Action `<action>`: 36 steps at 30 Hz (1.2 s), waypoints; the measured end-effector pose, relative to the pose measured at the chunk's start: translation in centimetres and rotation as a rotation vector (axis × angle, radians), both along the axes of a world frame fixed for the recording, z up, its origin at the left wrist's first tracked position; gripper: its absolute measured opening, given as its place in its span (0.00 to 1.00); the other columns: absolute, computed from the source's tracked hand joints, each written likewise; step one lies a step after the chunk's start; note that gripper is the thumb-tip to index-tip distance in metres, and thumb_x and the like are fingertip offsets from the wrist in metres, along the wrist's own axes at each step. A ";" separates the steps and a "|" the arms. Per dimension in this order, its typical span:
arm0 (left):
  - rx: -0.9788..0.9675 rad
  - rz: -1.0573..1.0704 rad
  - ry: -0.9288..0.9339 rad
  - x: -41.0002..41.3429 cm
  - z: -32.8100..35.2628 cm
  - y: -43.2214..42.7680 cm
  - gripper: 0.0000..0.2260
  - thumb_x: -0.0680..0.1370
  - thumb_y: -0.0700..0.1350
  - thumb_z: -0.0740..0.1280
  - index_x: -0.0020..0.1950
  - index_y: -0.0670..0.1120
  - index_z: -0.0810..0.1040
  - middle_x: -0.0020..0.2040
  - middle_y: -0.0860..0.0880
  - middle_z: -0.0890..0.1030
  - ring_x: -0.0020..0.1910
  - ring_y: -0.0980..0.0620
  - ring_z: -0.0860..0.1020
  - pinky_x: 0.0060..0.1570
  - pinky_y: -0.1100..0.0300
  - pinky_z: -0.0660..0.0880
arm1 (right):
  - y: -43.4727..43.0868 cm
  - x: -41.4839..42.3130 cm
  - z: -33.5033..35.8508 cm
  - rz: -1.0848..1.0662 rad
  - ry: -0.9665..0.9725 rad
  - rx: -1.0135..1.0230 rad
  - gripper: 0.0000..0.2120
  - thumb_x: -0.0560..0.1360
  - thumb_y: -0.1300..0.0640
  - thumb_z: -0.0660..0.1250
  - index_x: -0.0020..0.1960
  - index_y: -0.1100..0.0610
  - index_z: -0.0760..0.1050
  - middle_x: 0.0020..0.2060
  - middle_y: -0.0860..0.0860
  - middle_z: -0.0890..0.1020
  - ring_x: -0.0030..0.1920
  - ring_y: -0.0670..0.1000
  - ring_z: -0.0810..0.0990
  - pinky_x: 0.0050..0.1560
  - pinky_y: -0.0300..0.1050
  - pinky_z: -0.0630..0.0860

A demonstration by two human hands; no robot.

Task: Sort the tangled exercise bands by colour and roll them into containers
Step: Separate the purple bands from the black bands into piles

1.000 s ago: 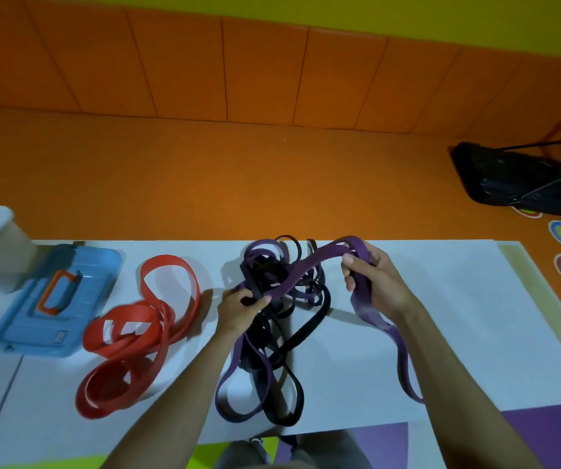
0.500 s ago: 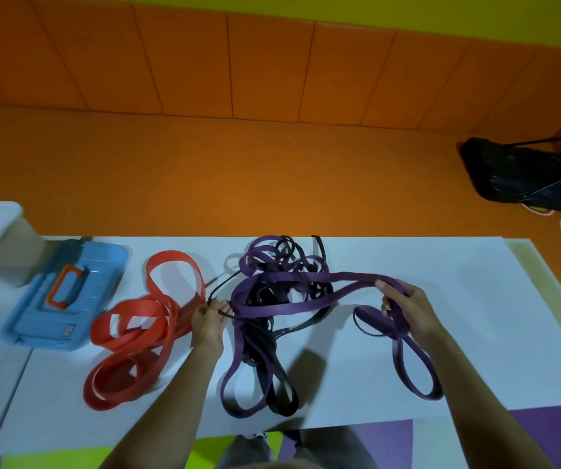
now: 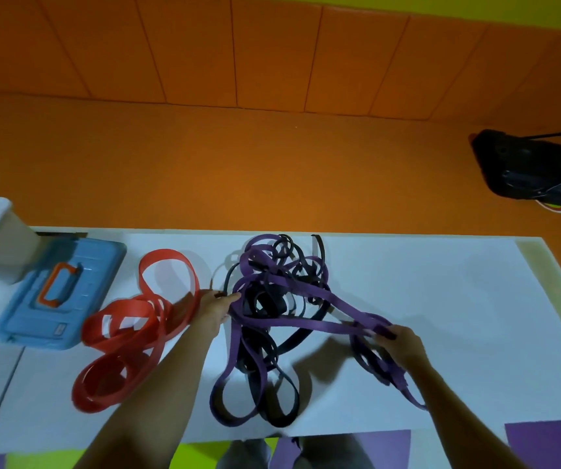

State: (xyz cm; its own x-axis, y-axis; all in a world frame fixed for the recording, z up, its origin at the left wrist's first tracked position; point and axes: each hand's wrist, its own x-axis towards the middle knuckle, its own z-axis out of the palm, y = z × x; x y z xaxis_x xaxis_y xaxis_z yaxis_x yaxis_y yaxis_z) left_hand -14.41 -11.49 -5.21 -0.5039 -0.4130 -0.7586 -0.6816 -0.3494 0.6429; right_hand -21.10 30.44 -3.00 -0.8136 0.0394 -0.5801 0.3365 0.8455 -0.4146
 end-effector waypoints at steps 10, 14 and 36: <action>-0.134 -0.177 0.173 1.9 2.0 4.0 0.18 0.69 0.37 0.78 0.56 0.40 0.79 0.50 0.40 0.86 0.50 0.40 0.84 0.52 0.50 0.80 | -12.5 0.5 -0.5 0.450 0.444 -0.246 0.14 0.78 0.57 0.71 0.64 0.53 0.79 0.59 0.51 0.81 0.60 0.54 0.79 0.60 0.50 0.78; 0.046 -0.129 0.229 2.6 2.7 4.5 0.19 0.72 0.40 0.80 0.60 0.40 0.79 0.54 0.37 0.85 0.54 0.38 0.84 0.56 0.45 0.79 | -17.6 3.1 0.5 0.547 0.148 -0.463 0.21 0.78 0.35 0.68 0.61 0.48 0.80 0.50 0.44 0.85 0.52 0.42 0.83 0.56 0.42 0.79; 0.218 -0.155 0.196 2.1 4.8 4.9 0.13 0.77 0.53 0.76 0.60 0.51 0.86 0.55 0.48 0.88 0.58 0.48 0.84 0.57 0.54 0.77 | -14.1 -2.1 -1.5 0.688 0.365 0.284 0.23 0.78 0.62 0.68 0.72 0.51 0.75 0.67 0.54 0.72 0.67 0.59 0.70 0.66 0.54 0.70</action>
